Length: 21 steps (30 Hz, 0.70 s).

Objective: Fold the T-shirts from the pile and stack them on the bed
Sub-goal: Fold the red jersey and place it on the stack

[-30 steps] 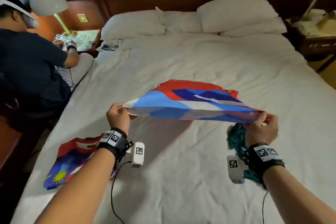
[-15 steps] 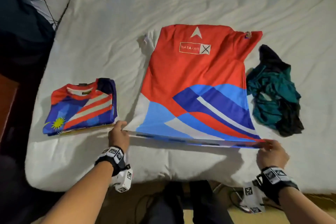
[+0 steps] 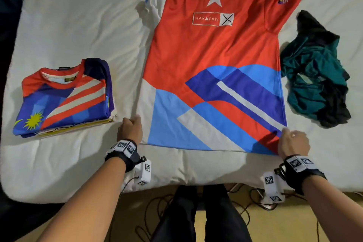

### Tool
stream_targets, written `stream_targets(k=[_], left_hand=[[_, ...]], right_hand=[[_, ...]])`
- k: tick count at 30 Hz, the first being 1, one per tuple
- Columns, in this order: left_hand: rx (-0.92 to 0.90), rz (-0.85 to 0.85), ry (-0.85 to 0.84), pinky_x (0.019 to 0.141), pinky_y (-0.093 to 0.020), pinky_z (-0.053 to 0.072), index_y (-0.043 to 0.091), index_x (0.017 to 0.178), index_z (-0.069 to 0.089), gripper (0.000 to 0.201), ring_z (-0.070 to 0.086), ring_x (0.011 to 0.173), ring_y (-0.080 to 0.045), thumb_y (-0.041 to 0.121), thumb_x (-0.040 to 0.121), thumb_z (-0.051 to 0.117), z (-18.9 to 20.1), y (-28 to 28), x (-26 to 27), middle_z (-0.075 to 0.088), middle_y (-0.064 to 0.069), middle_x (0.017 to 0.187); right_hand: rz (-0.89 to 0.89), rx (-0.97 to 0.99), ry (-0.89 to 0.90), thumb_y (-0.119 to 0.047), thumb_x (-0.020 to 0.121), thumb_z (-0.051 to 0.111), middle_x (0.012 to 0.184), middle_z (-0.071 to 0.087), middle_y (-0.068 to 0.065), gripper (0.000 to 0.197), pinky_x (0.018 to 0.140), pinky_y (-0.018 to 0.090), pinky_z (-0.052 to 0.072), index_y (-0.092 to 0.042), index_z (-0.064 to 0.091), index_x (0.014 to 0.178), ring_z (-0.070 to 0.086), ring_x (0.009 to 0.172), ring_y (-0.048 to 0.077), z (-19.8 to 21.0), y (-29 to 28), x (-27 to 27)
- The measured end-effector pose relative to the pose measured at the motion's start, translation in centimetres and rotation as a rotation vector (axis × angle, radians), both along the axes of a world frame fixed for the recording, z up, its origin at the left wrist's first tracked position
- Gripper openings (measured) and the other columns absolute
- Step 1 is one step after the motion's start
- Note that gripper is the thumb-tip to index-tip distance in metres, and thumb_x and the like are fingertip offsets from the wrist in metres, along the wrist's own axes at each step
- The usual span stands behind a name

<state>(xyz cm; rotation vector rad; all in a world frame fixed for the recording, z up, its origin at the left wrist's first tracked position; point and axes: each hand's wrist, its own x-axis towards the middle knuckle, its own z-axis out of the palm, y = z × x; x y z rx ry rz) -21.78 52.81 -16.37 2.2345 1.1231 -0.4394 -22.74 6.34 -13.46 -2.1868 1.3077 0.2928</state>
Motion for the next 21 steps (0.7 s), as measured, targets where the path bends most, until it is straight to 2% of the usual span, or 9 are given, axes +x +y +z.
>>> stream_targets(k=[1,3,6,9,12,16,21], left_hand=[[0.020,0.002,0.005,0.089,-0.044,0.042,0.006,0.118,0.056,0.050,0.057,0.112,-0.040,0.050,0.102,0.040,-0.6,-0.2,0.6,0.062,-0.022,0.121],[0.061,-0.012,0.008,0.089,-0.046,0.042,0.004,0.122,0.053,0.049,0.057,0.113,-0.043,0.046,0.104,0.037,-1.5,-0.8,1.4,0.061,-0.025,0.124],[0.115,-0.048,-0.039,0.089,-0.048,0.043,0.005,0.121,0.052,0.035,0.056,0.112,-0.046,0.033,0.107,0.039,-2.2,-1.5,1.9,0.061,-0.026,0.123],[0.117,-0.053,-0.115,0.086,-0.051,0.047,0.005,0.117,0.049,0.029,0.058,0.108,-0.047,0.031,0.108,0.039,-2.2,-1.5,1.7,0.062,-0.027,0.118],[0.149,-0.084,-0.096,0.083,-0.052,0.048,0.005,0.118,0.045,0.033,0.060,0.107,-0.047,0.035,0.110,0.034,-1.1,-0.9,0.8,0.063,-0.027,0.118],[0.217,-0.153,-0.006,0.077,-0.047,0.040,0.003,0.124,0.040,0.039,0.060,0.110,-0.048,0.037,0.110,0.027,0.6,-0.3,-0.9,0.062,-0.030,0.121],[0.304,-0.209,0.063,0.075,-0.048,0.044,0.001,0.125,0.038,0.046,0.064,0.103,-0.048,0.041,0.110,0.022,-0.4,0.3,-3.9,0.065,-0.030,0.115]], right_hand=[[0.013,-0.033,0.015,-0.052,0.089,0.043,0.118,0.061,0.032,0.063,0.094,0.053,0.045,0.004,0.063,0.110,0.056,0.112,0.049,-0.7,0.1,0.7],[0.020,-0.082,0.028,-0.051,0.090,0.049,0.120,0.060,0.030,0.058,0.095,0.054,0.044,0.002,0.062,0.111,0.055,0.114,0.048,-1.9,0.3,1.7],[0.066,-0.115,0.012,-0.032,0.098,0.051,0.126,0.057,0.030,0.039,0.098,0.053,0.041,0.001,0.055,0.118,0.053,0.119,0.048,-3.0,0.5,2.5],[0.086,-0.102,-0.038,-0.022,0.102,0.044,0.122,0.057,0.033,0.028,0.087,0.049,0.041,0.000,0.049,0.119,0.055,0.112,0.049,-2.9,0.4,2.4],[0.086,-0.093,-0.029,-0.025,0.104,0.039,0.120,0.057,0.034,0.028,0.078,0.046,0.036,-0.004,0.045,0.121,0.057,0.105,0.051,-1.7,0.5,1.7],[0.158,-0.144,0.038,-0.032,0.105,0.035,0.116,0.060,0.034,0.030,0.079,0.049,0.039,-0.006,0.044,0.117,0.059,0.104,0.051,-0.2,0.7,-0.1],[0.225,-0.182,0.082,-0.032,0.105,0.032,0.108,0.063,0.033,0.023,0.075,0.048,0.037,-0.010,0.039,0.108,0.061,0.099,0.050,-1.4,1.1,-3.4]])
